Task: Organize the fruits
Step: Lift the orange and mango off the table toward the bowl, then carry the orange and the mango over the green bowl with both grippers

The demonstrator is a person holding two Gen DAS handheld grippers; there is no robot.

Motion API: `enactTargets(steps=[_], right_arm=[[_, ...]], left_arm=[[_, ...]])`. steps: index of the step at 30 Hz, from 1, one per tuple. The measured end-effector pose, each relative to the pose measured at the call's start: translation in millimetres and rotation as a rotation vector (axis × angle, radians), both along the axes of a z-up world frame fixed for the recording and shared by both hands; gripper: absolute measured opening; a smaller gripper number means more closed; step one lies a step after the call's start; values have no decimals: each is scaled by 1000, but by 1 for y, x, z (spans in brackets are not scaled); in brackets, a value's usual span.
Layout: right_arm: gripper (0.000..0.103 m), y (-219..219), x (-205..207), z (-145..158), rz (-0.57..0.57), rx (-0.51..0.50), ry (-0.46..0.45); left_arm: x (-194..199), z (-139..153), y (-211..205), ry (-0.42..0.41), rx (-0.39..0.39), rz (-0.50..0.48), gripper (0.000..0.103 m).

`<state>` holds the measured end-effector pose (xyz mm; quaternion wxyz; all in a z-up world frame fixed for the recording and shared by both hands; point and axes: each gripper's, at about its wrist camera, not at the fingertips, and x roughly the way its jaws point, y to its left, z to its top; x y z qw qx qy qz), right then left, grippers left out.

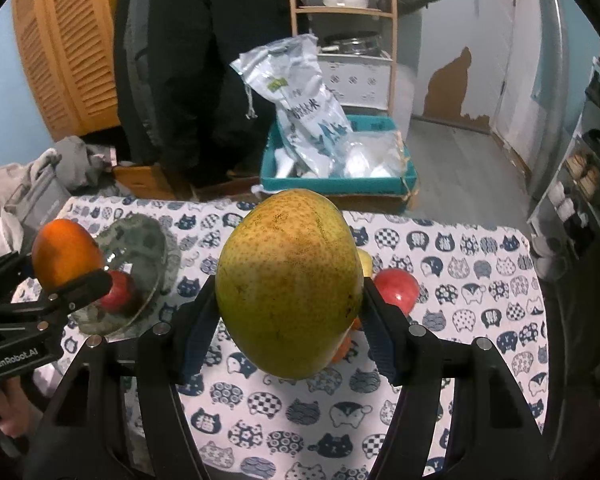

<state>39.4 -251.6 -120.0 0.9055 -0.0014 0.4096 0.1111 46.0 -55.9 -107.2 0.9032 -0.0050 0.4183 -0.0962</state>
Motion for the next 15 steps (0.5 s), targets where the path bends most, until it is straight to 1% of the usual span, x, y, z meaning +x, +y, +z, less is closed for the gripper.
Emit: enactTargets(steps=[15], right_arm=[[67, 43, 1, 20, 64, 5, -47]], left_arm=[[-10, 19, 47, -77, 4, 82, 67]])
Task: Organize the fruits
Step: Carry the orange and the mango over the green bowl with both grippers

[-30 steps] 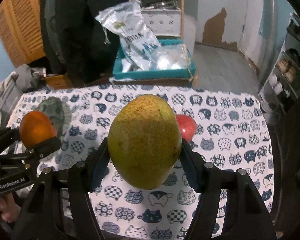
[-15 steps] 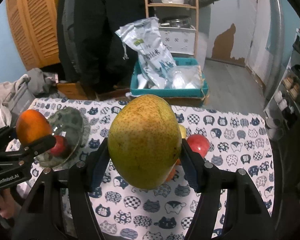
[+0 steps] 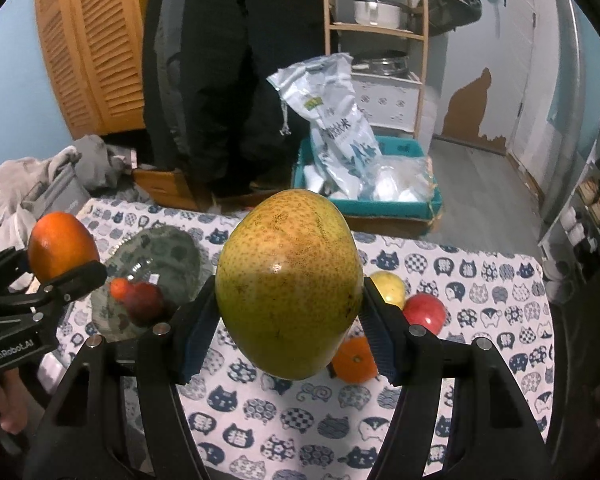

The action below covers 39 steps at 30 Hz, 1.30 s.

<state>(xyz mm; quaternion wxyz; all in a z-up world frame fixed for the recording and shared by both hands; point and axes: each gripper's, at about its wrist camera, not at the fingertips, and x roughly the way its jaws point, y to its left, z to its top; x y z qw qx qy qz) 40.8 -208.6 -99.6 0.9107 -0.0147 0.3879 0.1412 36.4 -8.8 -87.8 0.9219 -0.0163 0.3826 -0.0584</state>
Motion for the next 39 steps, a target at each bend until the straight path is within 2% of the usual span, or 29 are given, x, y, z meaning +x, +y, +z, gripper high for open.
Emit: enactTargets(steps=[11, 17, 32, 39], right_arm=[[67, 41, 7, 9, 64, 9, -14], [67, 69, 15, 9, 101, 29, -5], [67, 140, 43, -19, 183, 29, 72], [67, 168, 53, -46, 213, 14, 134]], left_arm=[[-6, 6, 49, -34, -17, 98, 67], [-4, -1, 75, -31, -26, 151, 67], [7, -38, 135, 45, -49, 265, 67], [13, -75, 151, 146, -72, 286, 67]])
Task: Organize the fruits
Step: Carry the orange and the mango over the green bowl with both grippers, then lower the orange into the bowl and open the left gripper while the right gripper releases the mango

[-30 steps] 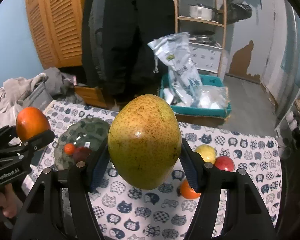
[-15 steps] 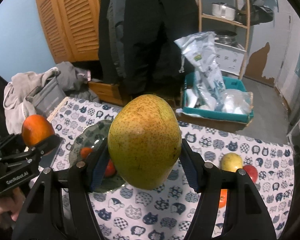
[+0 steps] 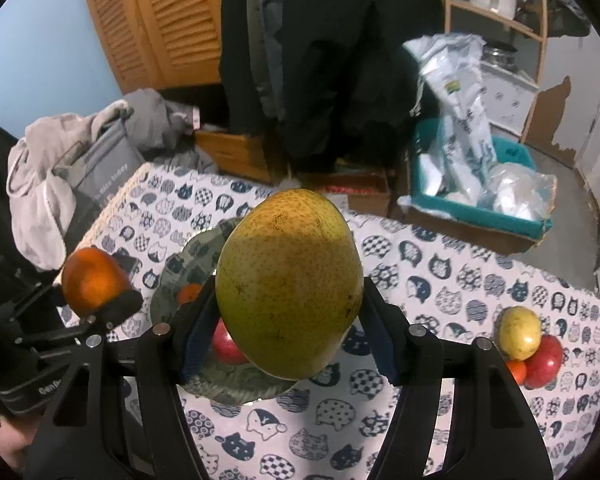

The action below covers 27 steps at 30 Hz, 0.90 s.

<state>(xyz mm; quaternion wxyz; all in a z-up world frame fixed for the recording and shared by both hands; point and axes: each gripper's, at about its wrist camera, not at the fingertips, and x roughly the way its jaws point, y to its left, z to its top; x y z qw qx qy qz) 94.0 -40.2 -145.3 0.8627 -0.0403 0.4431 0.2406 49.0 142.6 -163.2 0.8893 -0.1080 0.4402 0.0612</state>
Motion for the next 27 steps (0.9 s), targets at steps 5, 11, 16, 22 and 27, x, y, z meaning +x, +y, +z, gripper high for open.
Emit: enactTargets(steps=[5, 11, 16, 22, 27], right_arm=[[67, 12, 7, -20, 11, -13, 45], [67, 24, 15, -46, 26, -36, 97], [67, 26, 20, -64, 24, -47, 139], [67, 26, 25, -74, 19, -52, 165], [67, 26, 30, -79, 15, -49, 180]], left_arm=[[5, -26, 6, 72, -1, 2, 67], [12, -50, 9, 130, -20, -2, 67], [18, -68, 10, 182, -55, 0, 67], [22, -84, 4, 235, -51, -19, 67], [23, -97, 1, 281, -52, -35, 67]])
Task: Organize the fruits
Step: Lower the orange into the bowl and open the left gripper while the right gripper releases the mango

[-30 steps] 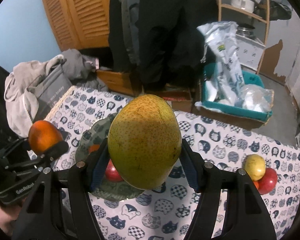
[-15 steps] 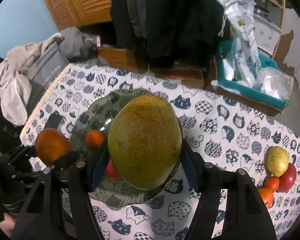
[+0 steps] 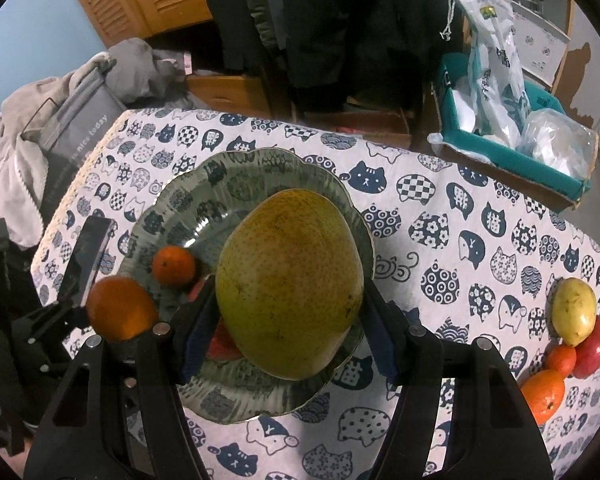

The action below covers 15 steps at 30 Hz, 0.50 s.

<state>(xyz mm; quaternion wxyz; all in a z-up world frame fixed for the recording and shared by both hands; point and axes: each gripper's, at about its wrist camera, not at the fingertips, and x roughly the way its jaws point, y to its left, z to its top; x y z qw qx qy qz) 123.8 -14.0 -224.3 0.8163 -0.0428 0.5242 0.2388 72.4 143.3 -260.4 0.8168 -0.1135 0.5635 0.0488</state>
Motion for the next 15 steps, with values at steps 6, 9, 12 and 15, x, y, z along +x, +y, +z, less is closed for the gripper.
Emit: enactTargets(steps=[6, 9, 12, 15], right_arm=[[67, 3, 5, -6, -3, 8, 18], [67, 4, 7, -8, -3, 7, 23], [67, 5, 10, -12, -5, 3, 29], [67, 5, 13, -17, -10, 1, 39]], left_arm=[[2, -17, -1, 69, -20, -8, 67], [3, -19, -8, 80, -1, -36, 70], [2, -12, -12, 51, 20, -53, 84], [2, -3, -11, 20, 27, -54, 87]])
